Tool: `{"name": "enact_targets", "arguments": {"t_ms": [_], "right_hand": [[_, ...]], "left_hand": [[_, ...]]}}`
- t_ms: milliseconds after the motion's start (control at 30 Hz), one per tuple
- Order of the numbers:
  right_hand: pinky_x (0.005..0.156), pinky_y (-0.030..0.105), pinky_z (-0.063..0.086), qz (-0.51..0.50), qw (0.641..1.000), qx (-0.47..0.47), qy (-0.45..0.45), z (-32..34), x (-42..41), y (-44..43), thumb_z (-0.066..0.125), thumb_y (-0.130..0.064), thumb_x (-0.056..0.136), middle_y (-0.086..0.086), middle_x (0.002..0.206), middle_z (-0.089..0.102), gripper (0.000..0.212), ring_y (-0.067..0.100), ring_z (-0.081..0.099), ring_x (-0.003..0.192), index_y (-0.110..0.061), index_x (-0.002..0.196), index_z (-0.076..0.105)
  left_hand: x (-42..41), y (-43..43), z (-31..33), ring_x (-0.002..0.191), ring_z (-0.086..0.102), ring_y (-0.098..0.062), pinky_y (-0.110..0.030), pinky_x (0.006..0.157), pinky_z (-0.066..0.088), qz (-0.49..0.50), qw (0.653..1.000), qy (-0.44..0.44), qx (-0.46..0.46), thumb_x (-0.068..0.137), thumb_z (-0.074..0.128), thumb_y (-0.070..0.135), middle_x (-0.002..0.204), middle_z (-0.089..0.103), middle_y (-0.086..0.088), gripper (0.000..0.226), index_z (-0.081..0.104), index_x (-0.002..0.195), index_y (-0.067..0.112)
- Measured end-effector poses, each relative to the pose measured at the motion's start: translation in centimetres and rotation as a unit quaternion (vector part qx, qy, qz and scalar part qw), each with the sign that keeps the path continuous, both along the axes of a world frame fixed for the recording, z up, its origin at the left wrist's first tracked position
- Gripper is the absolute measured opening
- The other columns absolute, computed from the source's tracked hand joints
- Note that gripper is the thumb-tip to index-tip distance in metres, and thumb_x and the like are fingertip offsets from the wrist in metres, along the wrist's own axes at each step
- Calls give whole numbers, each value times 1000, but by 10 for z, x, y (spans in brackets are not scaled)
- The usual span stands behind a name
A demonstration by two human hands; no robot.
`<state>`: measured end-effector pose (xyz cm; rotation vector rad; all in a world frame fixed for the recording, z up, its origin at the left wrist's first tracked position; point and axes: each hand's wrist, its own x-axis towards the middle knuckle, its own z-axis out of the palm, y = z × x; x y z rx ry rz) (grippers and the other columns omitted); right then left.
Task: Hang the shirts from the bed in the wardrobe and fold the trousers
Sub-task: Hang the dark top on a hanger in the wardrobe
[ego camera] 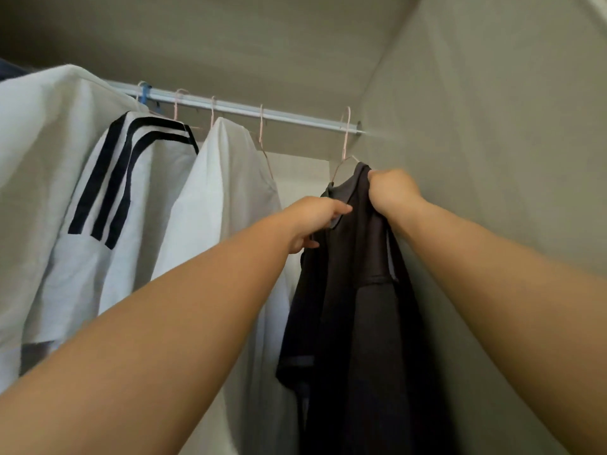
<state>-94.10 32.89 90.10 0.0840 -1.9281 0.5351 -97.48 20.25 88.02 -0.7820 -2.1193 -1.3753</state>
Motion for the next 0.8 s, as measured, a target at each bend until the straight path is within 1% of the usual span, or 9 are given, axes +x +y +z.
{"name": "enact_targets", "arguments": {"t_ms": [100,167,200,267,333,533,600,700,800], "right_hand": [[94,37,40,-18,1000,16,4,19,-7,2,28,-2,98,25,129,51,37,39,49,119,5,130,46],[96,37,38,-45,998,46,19,34,-12,3,27,2,97,25,131,51,38,39,48,120,5,130,45],[96,37,37,-58,997,51,19,42,-14,2,27,3,97,25,131,50,38,38,47,121,6,130,45],[96,37,37,-72,994,75,22,55,-22,2,27,4,97,25,132,50,38,38,47,121,6,130,45],[96,37,37,-71,994,74,25,65,-31,-3,26,4,98,25,132,50,37,38,47,121,7,130,45],[96,37,38,-82,990,105,40,81,-55,-7,25,3,98,24,132,50,36,37,48,122,7,127,46],[95,37,38,-100,986,129,30,83,-63,-4,26,4,98,24,132,50,36,36,49,121,8,127,45],[95,36,37,-130,981,145,14,81,-69,-1,26,3,97,24,132,51,36,36,49,121,8,126,47],[94,35,38,-120,979,165,4,81,-70,-6,27,4,97,23,131,51,35,36,49,120,8,126,48]], "left_hand": [[-17,-6,3,129,41,-15,-44,99,37,-31,998,-39,-35,79,65,52,139,48,5,68,46,137,23],[-21,-9,5,135,36,-17,-48,104,33,-60,994,-64,-64,57,70,67,144,43,3,99,43,141,23],[-21,-8,5,136,35,-17,-50,108,30,-64,991,-69,-91,47,70,70,145,42,3,108,43,141,23],[-23,-5,3,135,36,-20,-53,111,26,-56,986,-65,-140,42,69,69,146,42,2,114,41,142,21],[-26,0,0,134,37,-23,-55,111,26,-47,985,-66,-151,43,66,68,147,41,2,116,36,145,21],[-35,2,1,133,40,-23,-56,111,24,-79,983,-99,-130,53,64,63,144,45,-1,99,44,141,21],[-45,-2,3,133,40,-24,-55,112,24,-71,986,-104,-108,66,66,59,144,45,-3,88,44,141,19],[-53,-8,2,136,36,-25,-57,112,22,-68,990,-108,-59,86,54,55,147,41,-5,69,40,143,18],[-50,-19,5,141,26,-22,-60,111,20,-99,991,-89,-28,81,51,63,152,34,1,78,36,145,23]]}}
